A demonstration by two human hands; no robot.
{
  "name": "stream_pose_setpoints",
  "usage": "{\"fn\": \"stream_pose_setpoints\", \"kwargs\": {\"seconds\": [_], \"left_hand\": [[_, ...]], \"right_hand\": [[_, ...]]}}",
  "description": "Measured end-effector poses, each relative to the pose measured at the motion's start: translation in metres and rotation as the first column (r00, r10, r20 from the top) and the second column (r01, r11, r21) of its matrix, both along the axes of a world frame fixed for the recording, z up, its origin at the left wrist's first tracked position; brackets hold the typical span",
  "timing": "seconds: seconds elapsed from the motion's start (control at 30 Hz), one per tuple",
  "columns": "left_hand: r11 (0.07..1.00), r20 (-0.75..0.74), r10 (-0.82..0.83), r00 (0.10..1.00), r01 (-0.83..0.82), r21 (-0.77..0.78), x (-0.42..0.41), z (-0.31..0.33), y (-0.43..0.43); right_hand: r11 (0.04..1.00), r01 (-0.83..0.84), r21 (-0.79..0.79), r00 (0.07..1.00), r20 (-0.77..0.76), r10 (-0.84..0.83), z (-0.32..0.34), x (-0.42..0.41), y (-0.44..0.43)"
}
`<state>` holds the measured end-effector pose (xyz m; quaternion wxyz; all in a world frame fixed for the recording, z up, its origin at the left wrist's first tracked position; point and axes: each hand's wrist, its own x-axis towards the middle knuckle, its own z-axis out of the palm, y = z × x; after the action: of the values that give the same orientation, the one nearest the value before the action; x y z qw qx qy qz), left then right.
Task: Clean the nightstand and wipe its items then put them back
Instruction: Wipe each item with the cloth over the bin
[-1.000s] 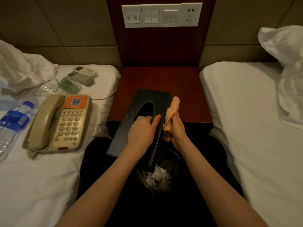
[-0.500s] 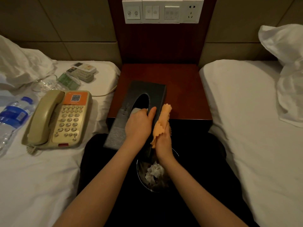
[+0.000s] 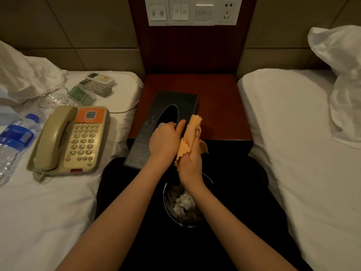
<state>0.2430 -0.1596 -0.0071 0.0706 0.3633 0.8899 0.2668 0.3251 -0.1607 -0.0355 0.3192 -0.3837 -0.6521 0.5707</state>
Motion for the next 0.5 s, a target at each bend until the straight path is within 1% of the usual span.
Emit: {"fn": "stream_pose_setpoints", "kwargs": {"seconds": [0.13,0.17,0.23,0.27,0.33,0.37,0.43,0.5], "left_hand": [[1.0,0.012,-0.009,1.0,0.008,0.023,0.001,-0.003,-0.005],[1.0,0.02,-0.014,1.0,0.013,0.026,0.003,-0.004,-0.006],[0.999,0.003,-0.044,0.999,0.044,0.018,0.008,-0.004,-0.008],[0.998,-0.024,-0.067,0.997,0.067,0.007,0.011,-0.004,-0.01],[0.995,-0.056,-0.101,0.993,0.1,-0.013,0.013,-0.004,-0.011],[0.993,-0.054,-0.118,0.992,0.117,-0.014,0.013,-0.003,-0.012],[0.99,-0.046,-0.144,0.989,0.143,-0.016,0.01,-0.004,-0.012],[0.989,-0.032,-0.15,0.988,0.149,-0.024,0.008,-0.004,-0.013]], "right_hand": [[0.999,-0.02,0.032,0.995,0.102,0.017,0.015,-0.014,0.035],[0.997,-0.013,0.075,0.989,0.15,0.001,0.022,-0.017,0.045],[0.973,-0.007,0.233,0.959,0.277,-0.06,0.034,-0.02,0.063],[0.947,-0.044,0.318,0.928,0.364,-0.079,0.038,-0.019,0.071],[0.883,-0.184,0.432,0.834,0.544,-0.092,0.04,-0.017,0.084],[0.85,-0.236,0.47,0.8,0.591,-0.105,0.039,-0.015,0.09],[0.779,-0.319,0.54,0.777,0.62,-0.112,0.036,-0.01,0.094],[0.687,-0.446,0.574,0.77,0.637,-0.032,0.032,-0.004,0.089]]}}
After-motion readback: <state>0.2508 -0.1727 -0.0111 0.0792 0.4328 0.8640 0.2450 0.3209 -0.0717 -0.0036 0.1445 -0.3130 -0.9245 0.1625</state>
